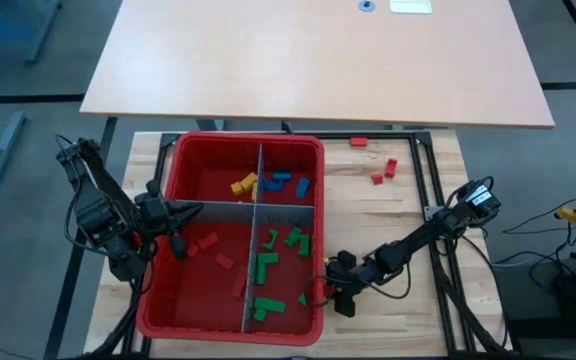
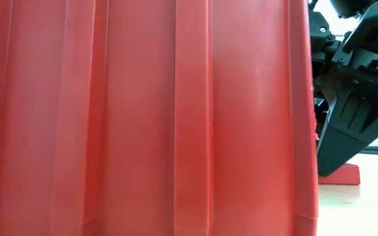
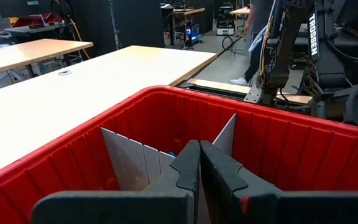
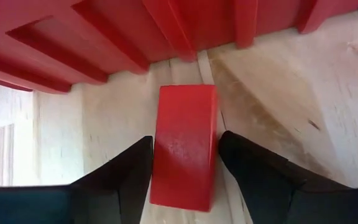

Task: Sort blocks

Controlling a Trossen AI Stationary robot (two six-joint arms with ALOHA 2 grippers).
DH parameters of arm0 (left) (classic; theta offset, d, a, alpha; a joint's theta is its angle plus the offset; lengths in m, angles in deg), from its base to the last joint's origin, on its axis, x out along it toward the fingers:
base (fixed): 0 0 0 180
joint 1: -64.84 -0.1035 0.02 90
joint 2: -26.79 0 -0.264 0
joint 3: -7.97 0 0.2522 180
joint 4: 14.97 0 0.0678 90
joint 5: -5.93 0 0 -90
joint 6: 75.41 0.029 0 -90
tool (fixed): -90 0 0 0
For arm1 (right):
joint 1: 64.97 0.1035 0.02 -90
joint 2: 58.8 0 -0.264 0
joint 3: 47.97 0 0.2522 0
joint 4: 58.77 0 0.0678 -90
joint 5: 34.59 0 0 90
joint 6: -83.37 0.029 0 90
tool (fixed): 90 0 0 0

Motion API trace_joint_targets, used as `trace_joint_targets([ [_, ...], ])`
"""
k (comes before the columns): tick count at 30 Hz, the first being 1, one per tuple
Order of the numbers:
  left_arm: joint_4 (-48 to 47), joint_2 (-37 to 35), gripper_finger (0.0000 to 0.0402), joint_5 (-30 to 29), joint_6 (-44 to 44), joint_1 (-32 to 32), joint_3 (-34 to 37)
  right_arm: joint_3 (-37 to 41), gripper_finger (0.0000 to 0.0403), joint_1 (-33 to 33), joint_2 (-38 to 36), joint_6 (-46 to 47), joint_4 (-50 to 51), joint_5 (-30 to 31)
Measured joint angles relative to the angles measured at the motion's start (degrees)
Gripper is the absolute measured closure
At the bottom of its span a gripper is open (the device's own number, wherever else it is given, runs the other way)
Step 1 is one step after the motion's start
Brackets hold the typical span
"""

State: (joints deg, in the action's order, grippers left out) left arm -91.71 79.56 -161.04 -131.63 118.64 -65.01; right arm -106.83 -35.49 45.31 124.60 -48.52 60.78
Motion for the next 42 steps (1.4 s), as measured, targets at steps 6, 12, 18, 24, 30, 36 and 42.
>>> trace_joint_targets([
  [6,0.03,0.00,0.0402,0.00,0.00,0.00,0.00,-0.02,0.0207,0.00,-0.01,-0.04,1.77,-0.34],
  [12,0.03,-0.01,0.0402,0.00,0.00,0.00,0.00,-0.13,0.0208,-0.10,-0.13,-0.12,3.78,-0.46],
  [18,0.05,-0.02,0.0402,0.02,0.00,0.00,0.00,-0.15,0.0209,-0.11,-0.31,-1.36,4.81,0.24],
  [24,0.24,-0.02,0.0402,0.04,0.00,0.00,0.00,-0.15,0.0224,0.02,-0.33,-2.24,5.01,-0.23],
  [30,0.47,-0.02,0.0402,0.06,0.00,0.00,0.02,-0.15,0.0278,-0.04,-0.55,-1.85,6.18,-3.09],
  [36,0.72,-0.02,0.0402,0.07,0.00,0.00,0.02,-0.24,0.0273,-0.07,-1.28,-1.07,7.88,-3.82],
  [42,1.07,-0.02,0.0402,0.07,0.00,-0.02,0.06,0.06,0.0273,0.07,-5.40,-0.55,17.19,-4.06],
])
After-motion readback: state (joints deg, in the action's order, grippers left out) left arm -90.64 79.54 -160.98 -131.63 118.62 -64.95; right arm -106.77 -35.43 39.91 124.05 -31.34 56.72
